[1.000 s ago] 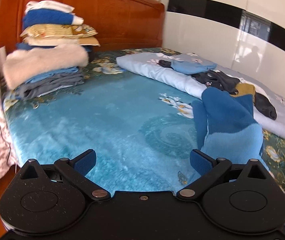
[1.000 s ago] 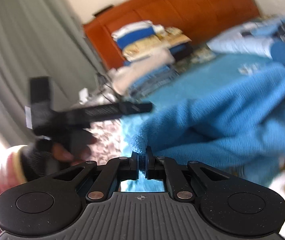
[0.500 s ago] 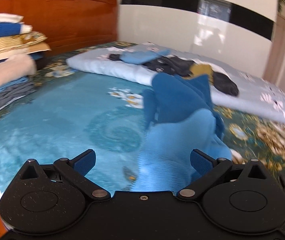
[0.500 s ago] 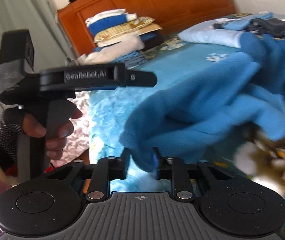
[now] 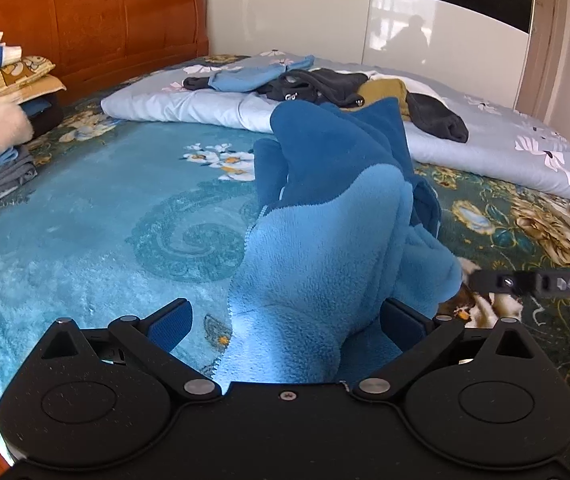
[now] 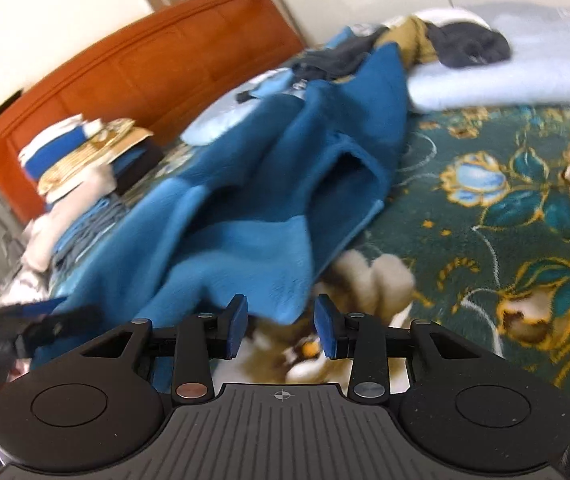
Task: Fold clothes
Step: 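Grasp the fleece jacket edge with the left gripper while the right gripper holds it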
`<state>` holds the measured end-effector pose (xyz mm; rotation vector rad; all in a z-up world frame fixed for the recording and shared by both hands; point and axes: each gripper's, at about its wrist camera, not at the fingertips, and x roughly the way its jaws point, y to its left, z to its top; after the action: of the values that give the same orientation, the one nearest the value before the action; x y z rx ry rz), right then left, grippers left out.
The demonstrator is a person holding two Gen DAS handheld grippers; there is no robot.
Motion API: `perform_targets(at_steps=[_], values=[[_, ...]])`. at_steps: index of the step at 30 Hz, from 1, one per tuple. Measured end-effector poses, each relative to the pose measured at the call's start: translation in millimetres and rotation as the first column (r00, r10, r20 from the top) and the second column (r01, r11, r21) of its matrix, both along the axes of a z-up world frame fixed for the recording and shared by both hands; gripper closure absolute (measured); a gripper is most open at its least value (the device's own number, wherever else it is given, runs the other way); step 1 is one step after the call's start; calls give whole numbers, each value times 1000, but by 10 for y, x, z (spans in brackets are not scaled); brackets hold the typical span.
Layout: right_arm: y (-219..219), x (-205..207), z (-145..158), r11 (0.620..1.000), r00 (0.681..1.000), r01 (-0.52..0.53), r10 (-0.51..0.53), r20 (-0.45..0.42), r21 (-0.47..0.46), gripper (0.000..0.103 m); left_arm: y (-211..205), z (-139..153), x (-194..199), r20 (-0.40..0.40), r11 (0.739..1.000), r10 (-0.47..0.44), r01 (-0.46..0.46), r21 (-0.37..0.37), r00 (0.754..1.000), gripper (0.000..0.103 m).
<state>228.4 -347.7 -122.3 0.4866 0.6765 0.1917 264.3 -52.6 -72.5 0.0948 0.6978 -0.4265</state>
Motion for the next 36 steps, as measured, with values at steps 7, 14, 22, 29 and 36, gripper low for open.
perform_targets(at_steps=[7,14,22,29,36], values=[[-101,252,-212,996,999,-22,25,-28,90,61,-8,-111,61,-43,1000,0,0,-13,999,17],[-85,281,-166,981,993,-110,104,47,161,66,75,-159,127,-68,998,-20,15,-63,997,46],[-72,445,-103,960,982,-179,162,94,214,72,126,-214,206,-98,996,-20,11,-88,995,73],[20,647,-103,951,989,-146,134,64,274,88,199,-150,192,-92,993,-3,-7,-116,996,86],[-36,390,424,932,961,-199,126,244,302,95,408,134,145,-64,978,58,-70,-197,996,88]])
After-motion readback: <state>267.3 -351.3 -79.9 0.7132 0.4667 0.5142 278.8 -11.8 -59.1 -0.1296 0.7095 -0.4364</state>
